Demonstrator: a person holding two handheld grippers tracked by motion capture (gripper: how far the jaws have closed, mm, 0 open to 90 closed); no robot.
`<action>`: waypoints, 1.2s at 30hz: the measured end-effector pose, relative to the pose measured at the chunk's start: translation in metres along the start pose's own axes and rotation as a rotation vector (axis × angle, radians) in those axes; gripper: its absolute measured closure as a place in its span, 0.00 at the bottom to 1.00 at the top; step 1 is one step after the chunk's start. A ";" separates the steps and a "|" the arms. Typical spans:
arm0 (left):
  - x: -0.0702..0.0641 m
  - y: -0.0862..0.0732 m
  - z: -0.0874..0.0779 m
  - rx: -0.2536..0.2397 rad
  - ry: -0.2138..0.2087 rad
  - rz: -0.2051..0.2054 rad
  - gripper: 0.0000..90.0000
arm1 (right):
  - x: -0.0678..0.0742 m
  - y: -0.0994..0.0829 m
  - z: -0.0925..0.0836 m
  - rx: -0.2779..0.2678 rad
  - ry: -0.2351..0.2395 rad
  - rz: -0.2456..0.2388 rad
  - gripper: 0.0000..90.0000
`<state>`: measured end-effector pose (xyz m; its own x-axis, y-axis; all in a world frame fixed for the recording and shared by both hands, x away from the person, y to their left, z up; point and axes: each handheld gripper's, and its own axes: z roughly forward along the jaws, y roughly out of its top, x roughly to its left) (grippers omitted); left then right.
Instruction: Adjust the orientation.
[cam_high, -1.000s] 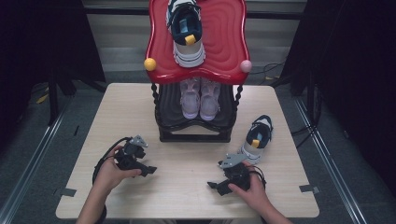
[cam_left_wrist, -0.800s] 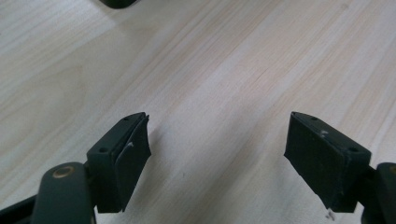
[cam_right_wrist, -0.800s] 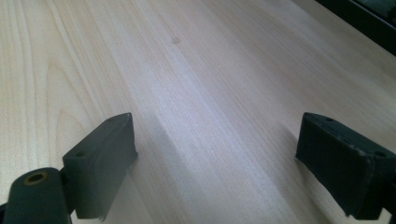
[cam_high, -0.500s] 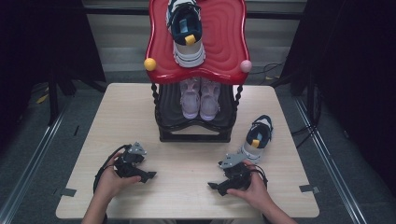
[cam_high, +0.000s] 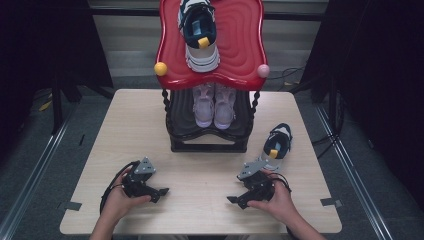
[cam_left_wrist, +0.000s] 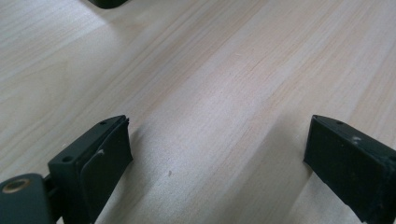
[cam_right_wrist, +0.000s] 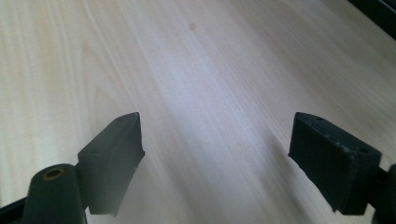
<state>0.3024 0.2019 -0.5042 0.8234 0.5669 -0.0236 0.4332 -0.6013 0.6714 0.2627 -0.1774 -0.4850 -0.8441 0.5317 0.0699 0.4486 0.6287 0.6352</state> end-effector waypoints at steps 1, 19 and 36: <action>0.000 -0.001 0.000 -0.014 0.002 -0.002 0.07 | 0.000 0.001 -0.003 0.007 0.019 0.010 0.20; -0.001 -0.006 0.002 -0.037 -0.025 0.019 0.00 | -0.017 0.022 -0.064 0.142 -0.005 -0.014 0.25; -0.002 -0.006 0.002 -0.036 -0.023 0.016 0.00 | -0.048 0.047 -0.095 0.184 -0.058 0.033 0.26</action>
<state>0.2994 0.2033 -0.5096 0.8386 0.5439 -0.0298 0.4069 -0.5893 0.6980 0.2967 -0.2274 -0.3849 -0.8119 0.5823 0.0409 0.5267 0.7006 0.4815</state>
